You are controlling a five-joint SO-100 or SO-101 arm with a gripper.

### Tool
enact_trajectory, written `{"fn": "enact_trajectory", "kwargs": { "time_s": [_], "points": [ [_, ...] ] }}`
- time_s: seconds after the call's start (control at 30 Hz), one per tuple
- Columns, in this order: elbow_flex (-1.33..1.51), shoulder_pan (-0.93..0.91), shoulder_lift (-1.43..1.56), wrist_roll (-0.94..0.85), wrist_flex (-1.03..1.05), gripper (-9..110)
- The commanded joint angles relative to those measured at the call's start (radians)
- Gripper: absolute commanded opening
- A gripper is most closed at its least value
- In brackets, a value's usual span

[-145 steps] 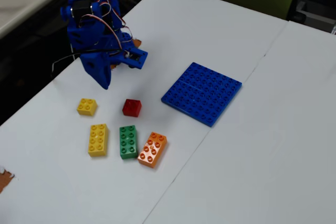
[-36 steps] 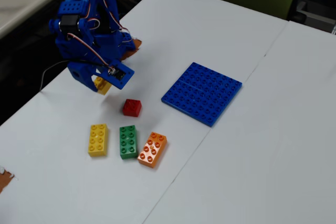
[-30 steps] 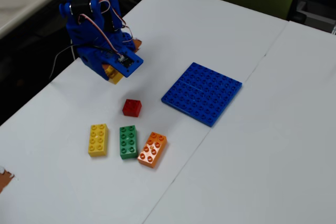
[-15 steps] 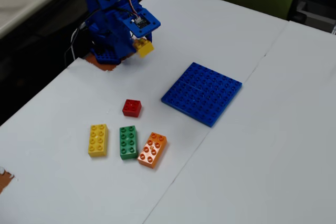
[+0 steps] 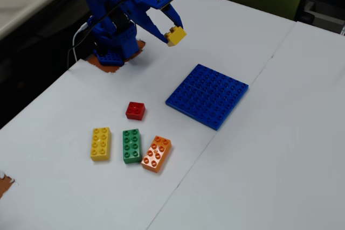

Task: Pick up the 2x2 yellow block and go up the 8x8 blue block.

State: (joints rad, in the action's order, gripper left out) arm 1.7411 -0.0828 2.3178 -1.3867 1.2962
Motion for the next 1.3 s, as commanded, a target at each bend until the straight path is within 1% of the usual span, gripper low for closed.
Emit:
{"fn": "enact_trajectory", "kwargs": {
  "time_s": [0.0,0.17,0.53,0.87,1.27],
  "points": [
    [-0.055,0.018,-0.011,0.011,-0.064,2],
    [-0.422,0.020,-0.242,-0.012,0.141,2],
    [-0.896,0.026,-0.681,-0.094,0.371,2],
    [-1.094,0.029,-0.979,-0.124,0.433,2],
    [-1.137,0.083,-1.072,-0.112,0.446,2]
  ]
}}
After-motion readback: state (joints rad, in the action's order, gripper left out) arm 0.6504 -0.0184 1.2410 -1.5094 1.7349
